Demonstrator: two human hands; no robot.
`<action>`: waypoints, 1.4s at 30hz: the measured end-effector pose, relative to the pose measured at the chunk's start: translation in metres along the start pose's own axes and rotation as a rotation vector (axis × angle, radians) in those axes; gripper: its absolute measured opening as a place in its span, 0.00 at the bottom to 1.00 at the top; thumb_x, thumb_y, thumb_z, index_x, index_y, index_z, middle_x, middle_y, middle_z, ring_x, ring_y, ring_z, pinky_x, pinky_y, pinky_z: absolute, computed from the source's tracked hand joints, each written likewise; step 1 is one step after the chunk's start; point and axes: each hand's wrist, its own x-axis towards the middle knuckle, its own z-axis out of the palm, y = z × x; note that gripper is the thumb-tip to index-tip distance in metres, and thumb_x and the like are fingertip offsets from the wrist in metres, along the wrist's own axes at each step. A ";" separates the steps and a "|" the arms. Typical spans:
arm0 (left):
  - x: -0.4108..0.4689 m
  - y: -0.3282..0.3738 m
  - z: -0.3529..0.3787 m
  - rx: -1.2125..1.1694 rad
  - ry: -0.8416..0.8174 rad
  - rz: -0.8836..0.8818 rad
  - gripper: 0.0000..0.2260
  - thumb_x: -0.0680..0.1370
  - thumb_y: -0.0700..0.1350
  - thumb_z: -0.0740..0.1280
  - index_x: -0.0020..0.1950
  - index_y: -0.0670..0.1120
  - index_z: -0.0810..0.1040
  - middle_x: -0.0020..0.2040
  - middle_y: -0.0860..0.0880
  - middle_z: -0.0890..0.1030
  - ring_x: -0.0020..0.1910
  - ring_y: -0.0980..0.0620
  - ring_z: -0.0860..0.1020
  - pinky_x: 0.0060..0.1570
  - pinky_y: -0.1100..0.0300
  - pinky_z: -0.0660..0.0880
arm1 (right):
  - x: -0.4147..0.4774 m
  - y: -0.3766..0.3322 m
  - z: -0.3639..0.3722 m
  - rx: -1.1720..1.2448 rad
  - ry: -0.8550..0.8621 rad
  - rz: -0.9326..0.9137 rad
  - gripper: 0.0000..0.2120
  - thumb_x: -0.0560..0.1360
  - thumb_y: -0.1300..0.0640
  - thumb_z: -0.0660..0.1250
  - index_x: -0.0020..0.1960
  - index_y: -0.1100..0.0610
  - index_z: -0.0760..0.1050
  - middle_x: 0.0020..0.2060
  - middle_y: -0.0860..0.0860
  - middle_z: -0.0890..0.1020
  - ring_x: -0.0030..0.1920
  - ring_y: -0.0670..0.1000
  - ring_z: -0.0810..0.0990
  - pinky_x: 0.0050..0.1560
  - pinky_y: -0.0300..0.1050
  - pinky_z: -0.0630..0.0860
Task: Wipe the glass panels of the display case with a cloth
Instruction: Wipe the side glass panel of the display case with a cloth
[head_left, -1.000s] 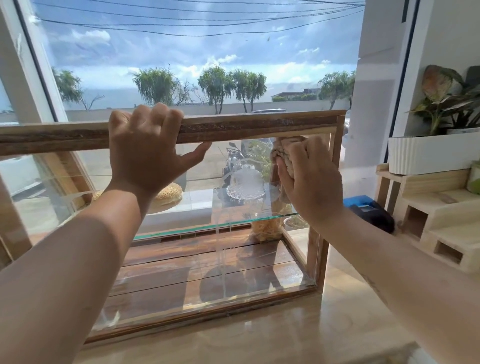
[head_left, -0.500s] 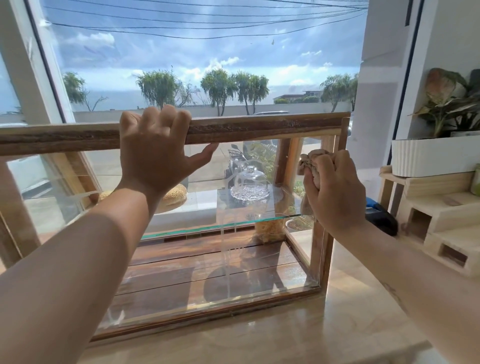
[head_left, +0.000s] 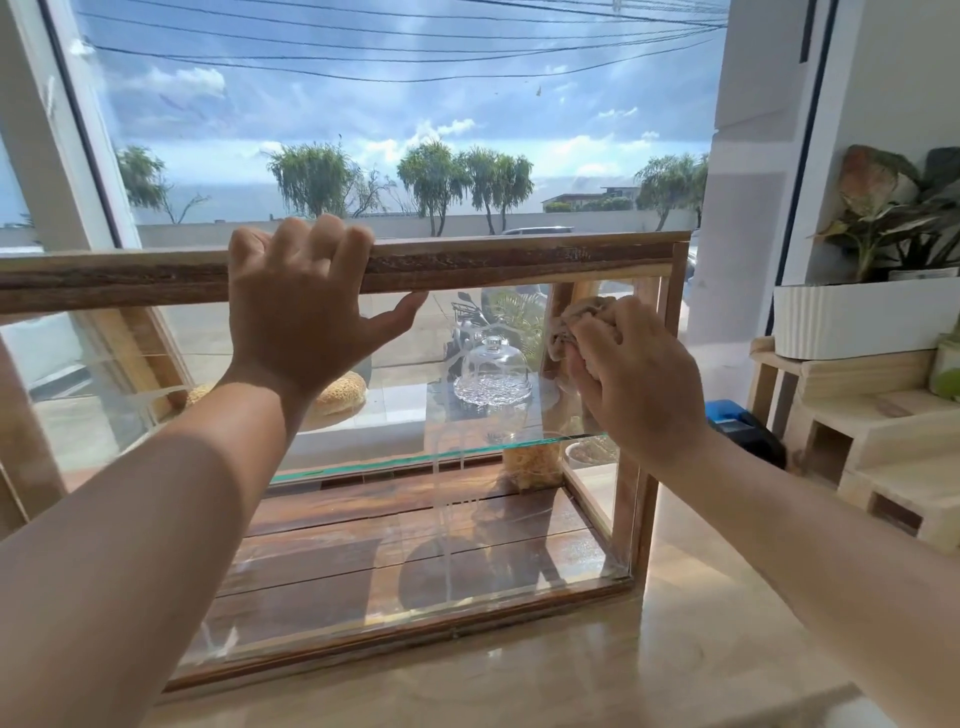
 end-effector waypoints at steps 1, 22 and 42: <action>0.000 0.000 0.000 0.003 0.001 0.000 0.29 0.78 0.69 0.54 0.52 0.42 0.73 0.43 0.43 0.76 0.40 0.43 0.74 0.42 0.48 0.65 | 0.001 0.006 -0.002 -0.019 0.022 0.043 0.09 0.76 0.60 0.73 0.52 0.60 0.76 0.46 0.61 0.77 0.43 0.60 0.78 0.33 0.51 0.81; 0.000 0.000 0.001 0.008 -0.009 0.000 0.30 0.78 0.69 0.54 0.51 0.42 0.72 0.43 0.43 0.76 0.40 0.43 0.74 0.42 0.48 0.65 | 0.013 -0.033 0.004 0.066 0.034 0.039 0.13 0.73 0.59 0.75 0.52 0.55 0.72 0.46 0.59 0.77 0.43 0.58 0.78 0.33 0.47 0.78; 0.000 0.000 0.001 -0.026 -0.009 -0.006 0.31 0.78 0.70 0.52 0.52 0.43 0.73 0.45 0.43 0.77 0.41 0.43 0.74 0.44 0.49 0.66 | -0.006 0.010 -0.012 -0.013 -0.096 -0.236 0.21 0.70 0.60 0.78 0.54 0.55 0.68 0.44 0.60 0.78 0.41 0.61 0.79 0.35 0.52 0.80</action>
